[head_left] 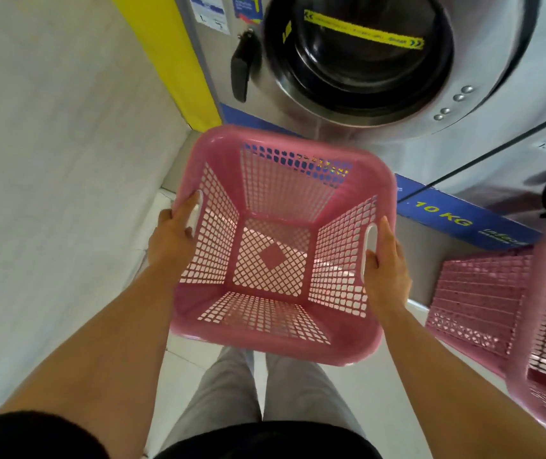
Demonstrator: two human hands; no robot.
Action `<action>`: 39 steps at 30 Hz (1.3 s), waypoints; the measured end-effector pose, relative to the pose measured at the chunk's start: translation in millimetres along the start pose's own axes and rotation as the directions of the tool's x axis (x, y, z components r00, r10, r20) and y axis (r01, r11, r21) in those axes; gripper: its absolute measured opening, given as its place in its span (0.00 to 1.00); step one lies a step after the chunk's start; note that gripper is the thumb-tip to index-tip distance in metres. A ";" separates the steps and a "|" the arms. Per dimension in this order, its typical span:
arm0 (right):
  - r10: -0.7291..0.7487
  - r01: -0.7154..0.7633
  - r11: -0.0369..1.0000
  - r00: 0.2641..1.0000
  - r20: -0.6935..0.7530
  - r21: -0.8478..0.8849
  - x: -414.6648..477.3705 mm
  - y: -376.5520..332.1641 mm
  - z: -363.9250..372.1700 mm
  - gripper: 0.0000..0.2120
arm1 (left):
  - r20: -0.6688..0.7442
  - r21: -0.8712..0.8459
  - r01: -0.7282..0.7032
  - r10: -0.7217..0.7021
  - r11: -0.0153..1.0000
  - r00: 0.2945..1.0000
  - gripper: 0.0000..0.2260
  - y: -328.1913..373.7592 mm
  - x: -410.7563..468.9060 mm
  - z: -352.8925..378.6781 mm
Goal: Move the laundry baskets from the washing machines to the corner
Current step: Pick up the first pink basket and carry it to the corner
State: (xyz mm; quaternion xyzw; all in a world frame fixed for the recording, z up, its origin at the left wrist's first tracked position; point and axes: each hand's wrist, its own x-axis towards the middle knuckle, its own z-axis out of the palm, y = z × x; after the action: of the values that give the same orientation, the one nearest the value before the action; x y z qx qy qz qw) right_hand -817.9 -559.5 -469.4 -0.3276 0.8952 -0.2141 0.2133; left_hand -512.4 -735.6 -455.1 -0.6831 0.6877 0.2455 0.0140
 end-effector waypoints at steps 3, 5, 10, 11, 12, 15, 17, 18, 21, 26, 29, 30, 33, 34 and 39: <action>-0.062 0.063 0.997 0.998 0.030 -0.035 -9.3 -16.9 3.1 0.33 | -0.037 -0.031 0.068 -0.070 0.997 0.997 0.28 -26.9 -22.6 -8.7; -0.111 0.112 0.993 0.993 0.049 -0.035 -18.2 -29.8 9.4 0.33 | -0.061 -0.051 0.106 -0.109 0.993 0.992 0.28 -48.8 -38.6 -13.1; -0.233 0.237 0.971 0.967 0.101 -0.024 -52.3 -59.8 34.8 0.31 | -0.117 -0.101 0.199 -0.210 0.975 0.971 0.28 -111.3 -80.4 -21.6; -0.256 0.259 0.966 0.961 0.107 -0.017 -61.8 -66.5 41.7 0.31 | -0.127 -0.117 0.213 -0.228 0.970 0.965 0.28 -127.6 -90.5 -23.0; -0.281 0.284 0.959 0.953 0.113 -0.008 -72.4 -72.9 49.4 0.31 | -0.134 -0.132 0.228 -0.245 0.965 0.960 0.29 -145.2 -101.9 -24.3; -0.360 0.365 0.931 0.921 0.152 -0.007 -112.3 -90.2 74.6 0.32 | -0.151 -0.172 0.285 -0.311 0.943 0.938 0.28 -199.4 -141.5 -28.3; -0.402 0.407 0.913 0.899 0.173 0.001 -143.3 -101.7 90.6 0.31 | -0.161 -0.196 0.324 -0.356 0.926 0.920 0.28 -235.9 -170.5 -31.0; -0.427 0.433 0.901 0.885 0.184 0.006 -159.9 -107.5 98.8 0.31 | -0.165 -0.209 0.345 -0.380 0.915 0.910 0.28 -254.9 -186.0 -32.5; -0.492 0.506 0.863 0.838 0.236 0.002 -210.1 -124.1 124.8 0.31 | -0.185 -0.246 0.406 -0.454 0.880 0.872 0.29 -311.1 -234.9 -34.6; -0.567 0.622 0.781 0.746 0.349 -0.060 -286.8 -142.5 171.9 0.29 | -0.201 -0.312 0.498 -0.568 0.809 0.798 0.29 -391.5 -314.0 -31.1; -0.603 0.678 0.734 0.681 0.416 -0.046 -326.6 -152.1 197.4 0.28 | -0.189 -0.382 0.554 -0.649 0.740 0.737 0.28 -432.7 -353.9 -23.8; -0.616 0.697 0.716 0.660 0.430 -0.046 -338.5 -155.7 204.6 0.28 | -0.189 -0.399 0.569 -0.672 0.719 0.716 0.28 -444.1 -365.4 -20.3; -0.635 0.738 0.674 0.607 0.477 -0.042 -366.4 -165.7 223.5 0.28 | -0.175 -0.441 0.624 -0.744 0.645 0.645 0.29 -472.6 -394.1 -7.3; -0.639 0.748 0.662 0.588 0.495 -0.034 -371.9 -168.9 230.7 0.28 | -0.163 -0.459 0.640 -0.767 0.616 0.621 0.29 -479.8 -401.4 -2.1; -0.653 0.800 0.600 0.504 0.565 -0.020 -382.3 -180.1 269.0 0.28 | -0.128 -0.515 0.677 -0.828 0.526 0.546 0.30 -502.7 -422.0 33.8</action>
State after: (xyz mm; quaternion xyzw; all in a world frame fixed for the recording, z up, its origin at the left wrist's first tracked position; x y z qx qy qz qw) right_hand -322.8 -490.9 -502.6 -0.7459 0.6017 -0.0628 0.2785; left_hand -19.4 -302.9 -495.3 -0.9340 0.2382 0.2223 -0.1469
